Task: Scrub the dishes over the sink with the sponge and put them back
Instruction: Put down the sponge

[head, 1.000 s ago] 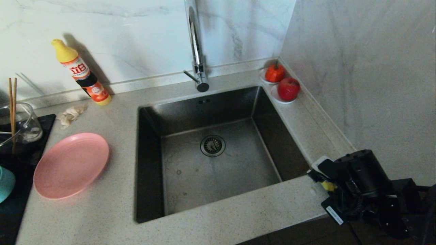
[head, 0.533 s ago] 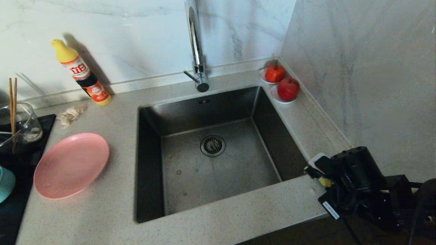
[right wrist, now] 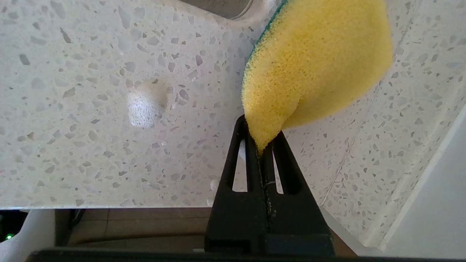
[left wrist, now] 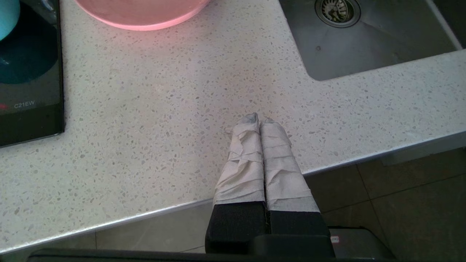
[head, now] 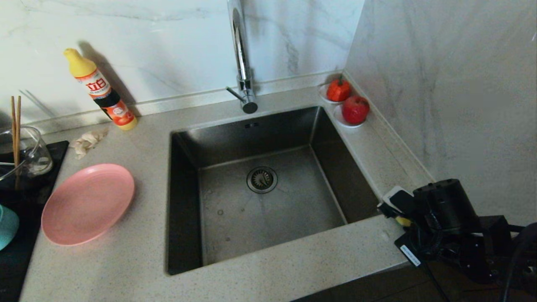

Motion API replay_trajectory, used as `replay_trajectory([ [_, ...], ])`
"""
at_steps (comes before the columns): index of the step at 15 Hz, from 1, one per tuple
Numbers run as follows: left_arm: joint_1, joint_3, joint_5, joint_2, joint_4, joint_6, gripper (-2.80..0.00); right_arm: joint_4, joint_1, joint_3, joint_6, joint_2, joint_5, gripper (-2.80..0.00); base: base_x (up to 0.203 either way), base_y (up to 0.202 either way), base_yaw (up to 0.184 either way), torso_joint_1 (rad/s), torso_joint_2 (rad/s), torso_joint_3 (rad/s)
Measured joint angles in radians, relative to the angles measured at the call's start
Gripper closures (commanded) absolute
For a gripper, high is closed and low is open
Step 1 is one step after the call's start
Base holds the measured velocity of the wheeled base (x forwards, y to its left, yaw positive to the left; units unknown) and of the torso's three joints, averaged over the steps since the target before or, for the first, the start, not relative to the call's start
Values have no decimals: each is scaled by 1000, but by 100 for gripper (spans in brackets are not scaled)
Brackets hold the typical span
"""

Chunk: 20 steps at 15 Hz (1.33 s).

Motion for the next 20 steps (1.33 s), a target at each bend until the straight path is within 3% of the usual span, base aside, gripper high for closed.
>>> replay_trajectory([
  [2, 0, 0, 0, 0, 0, 0, 0, 6, 3, 0, -2, -7, 0, 0, 0, 0, 0, 0, 0, 0],
  [3, -1, 0, 0, 0, 0, 0, 0, 6, 3, 0, -3, -10, -1, -280, 0, 0, 0, 0, 0, 0],
  [20, 0, 0, 0, 0, 0, 0, 0, 11, 12, 15, -7, -112, 7, -280, 0, 0, 0, 0, 0, 0],
])
